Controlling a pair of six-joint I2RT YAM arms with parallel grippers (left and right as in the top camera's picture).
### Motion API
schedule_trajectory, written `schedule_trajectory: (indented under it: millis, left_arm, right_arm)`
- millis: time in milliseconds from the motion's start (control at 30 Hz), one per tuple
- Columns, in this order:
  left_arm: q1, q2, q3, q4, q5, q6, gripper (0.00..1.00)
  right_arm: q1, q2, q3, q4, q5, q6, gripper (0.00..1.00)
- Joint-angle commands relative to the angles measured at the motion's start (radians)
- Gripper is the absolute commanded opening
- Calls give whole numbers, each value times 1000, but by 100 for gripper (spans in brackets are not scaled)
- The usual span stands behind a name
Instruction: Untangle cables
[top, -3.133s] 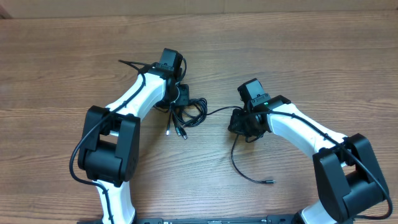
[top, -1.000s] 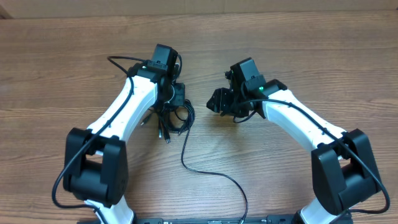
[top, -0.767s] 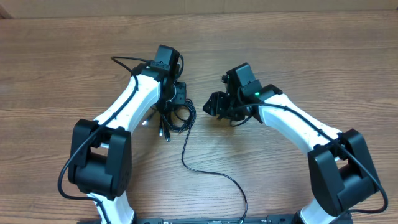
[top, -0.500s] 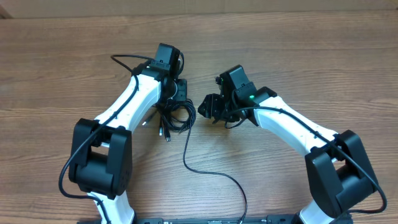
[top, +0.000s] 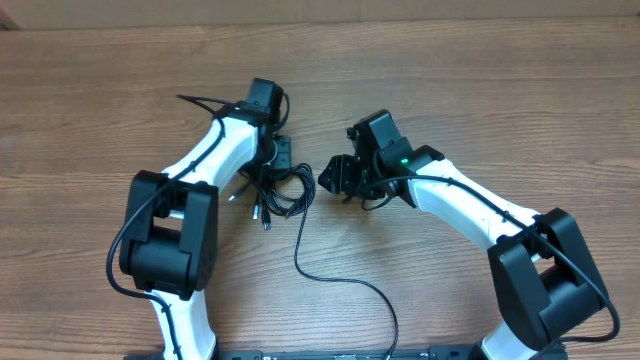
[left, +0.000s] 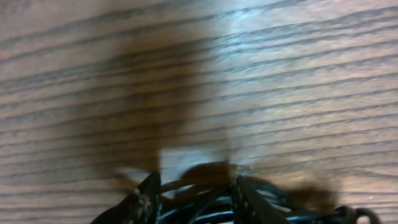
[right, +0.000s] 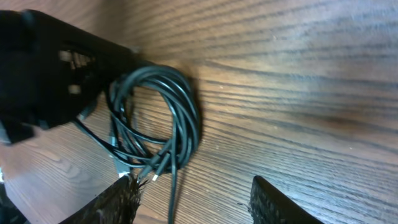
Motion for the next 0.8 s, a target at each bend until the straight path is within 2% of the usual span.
schedule_trajectory:
  millis: [0, 300, 433, 567, 767]
  left_arm:
    - [21, 6, -1, -22, 76, 43, 34]
    - [28, 6, -1, -82, 110, 78, 23]
    - [37, 6, -1, -103, 196, 153, 29]
    - [47, 6, -1, -152, 210, 154, 31]
    - [47, 7, -2, -178, 211, 141, 27]
  right_arm:
    - [4, 1, -16, 14, 10, 4, 56]
    - [4, 1, -17, 18, 11, 4, 56]
    - [4, 1, -17, 18, 11, 4, 56]
    - [4, 1, -17, 18, 11, 4, 56]
    - [4, 1, -17, 17, 10, 4, 56]
